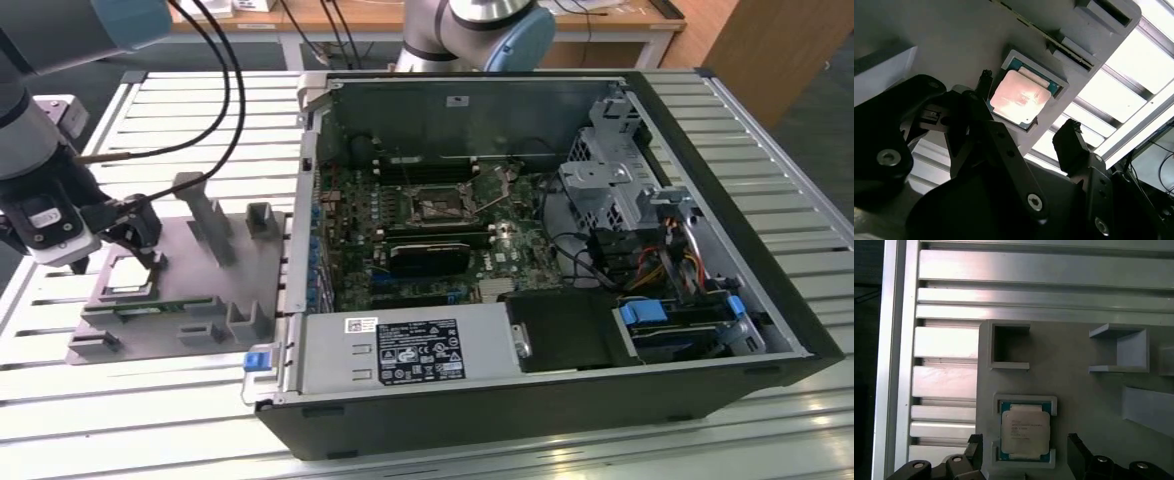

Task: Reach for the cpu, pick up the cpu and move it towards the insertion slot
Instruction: 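Pick up the cpu and move it towards the insertion slot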

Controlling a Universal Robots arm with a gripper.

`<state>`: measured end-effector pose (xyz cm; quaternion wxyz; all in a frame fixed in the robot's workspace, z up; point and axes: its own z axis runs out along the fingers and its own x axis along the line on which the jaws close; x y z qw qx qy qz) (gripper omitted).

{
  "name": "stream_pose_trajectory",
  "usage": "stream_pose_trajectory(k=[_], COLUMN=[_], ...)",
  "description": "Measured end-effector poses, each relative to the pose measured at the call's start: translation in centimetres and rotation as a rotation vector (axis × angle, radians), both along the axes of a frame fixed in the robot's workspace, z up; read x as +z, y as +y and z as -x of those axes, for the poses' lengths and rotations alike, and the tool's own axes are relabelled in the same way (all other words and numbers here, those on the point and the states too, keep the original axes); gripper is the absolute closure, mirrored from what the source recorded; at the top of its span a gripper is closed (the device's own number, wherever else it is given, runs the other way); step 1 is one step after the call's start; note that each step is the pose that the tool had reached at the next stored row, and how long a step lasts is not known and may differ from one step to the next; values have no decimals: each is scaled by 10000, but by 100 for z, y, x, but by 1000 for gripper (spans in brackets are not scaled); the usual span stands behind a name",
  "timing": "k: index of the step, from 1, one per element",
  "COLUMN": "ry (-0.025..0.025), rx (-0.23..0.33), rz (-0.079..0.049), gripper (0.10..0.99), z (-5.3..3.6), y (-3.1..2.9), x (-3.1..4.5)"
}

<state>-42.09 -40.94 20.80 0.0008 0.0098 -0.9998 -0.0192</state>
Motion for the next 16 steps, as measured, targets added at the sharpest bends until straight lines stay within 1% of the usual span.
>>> stream_pose_trajectory(k=[10, 16], ry=[0, 0], rx=[0, 0], rz=[0, -14], gripper=[322, 322], z=[13, 19], y=[54, 61], x=[-113, -188])
